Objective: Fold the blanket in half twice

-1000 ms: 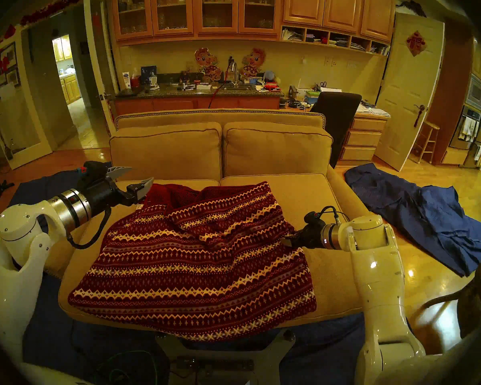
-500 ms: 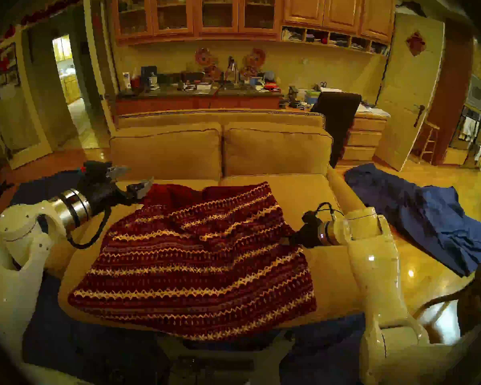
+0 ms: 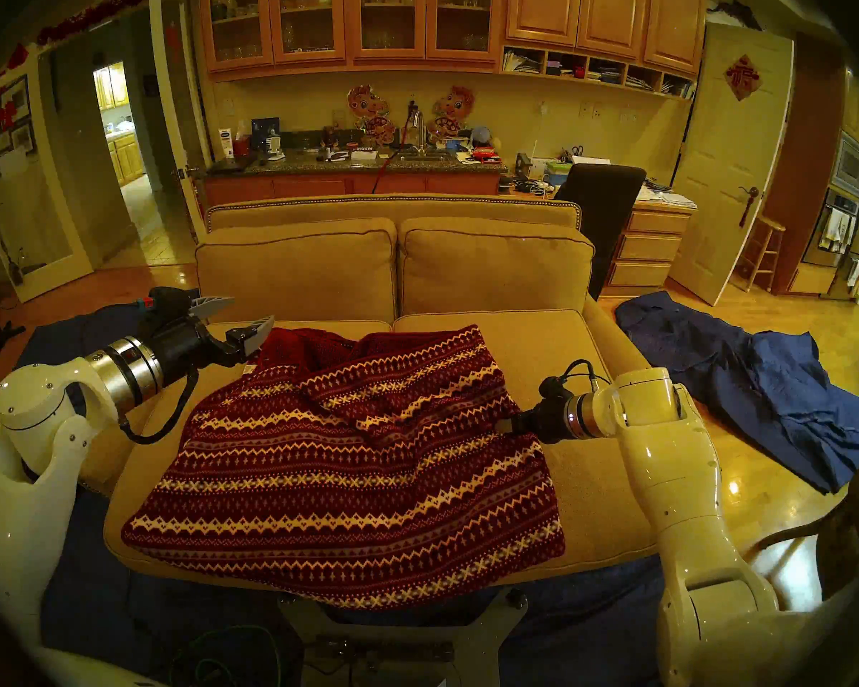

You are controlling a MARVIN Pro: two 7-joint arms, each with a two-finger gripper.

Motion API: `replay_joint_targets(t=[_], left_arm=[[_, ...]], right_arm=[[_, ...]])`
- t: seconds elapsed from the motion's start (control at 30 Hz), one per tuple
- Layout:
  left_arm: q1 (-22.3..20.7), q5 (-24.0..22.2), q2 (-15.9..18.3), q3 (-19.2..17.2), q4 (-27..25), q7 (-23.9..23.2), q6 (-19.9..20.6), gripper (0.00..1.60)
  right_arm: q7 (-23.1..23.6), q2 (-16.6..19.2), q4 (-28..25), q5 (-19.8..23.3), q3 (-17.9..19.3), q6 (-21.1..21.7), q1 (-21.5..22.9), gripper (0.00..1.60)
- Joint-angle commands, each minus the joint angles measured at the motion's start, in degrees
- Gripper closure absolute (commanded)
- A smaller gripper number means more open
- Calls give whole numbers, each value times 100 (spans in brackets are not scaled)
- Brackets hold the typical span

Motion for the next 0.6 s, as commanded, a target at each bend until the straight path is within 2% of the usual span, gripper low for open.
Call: replay_joint_targets(t=[0.0,0.2,0.37,0.57], left_arm=[[-46,-7,1,-14,-31,-2,-31,0],[-46,-9,2,-13,-30,0,-33,0],[-47,-10,2,-13,-30,0,-38,0],[-47,-11,3,-12,-29,1,-41,0]], right_arm=[[594,403,-393,639,-64,46,116,0],[502,814,-567,1079,-220,46,107,0],[482,1094,-418,1350,-499,46,194,0],[536,1275,-72,1475,-846,46,455,0]])
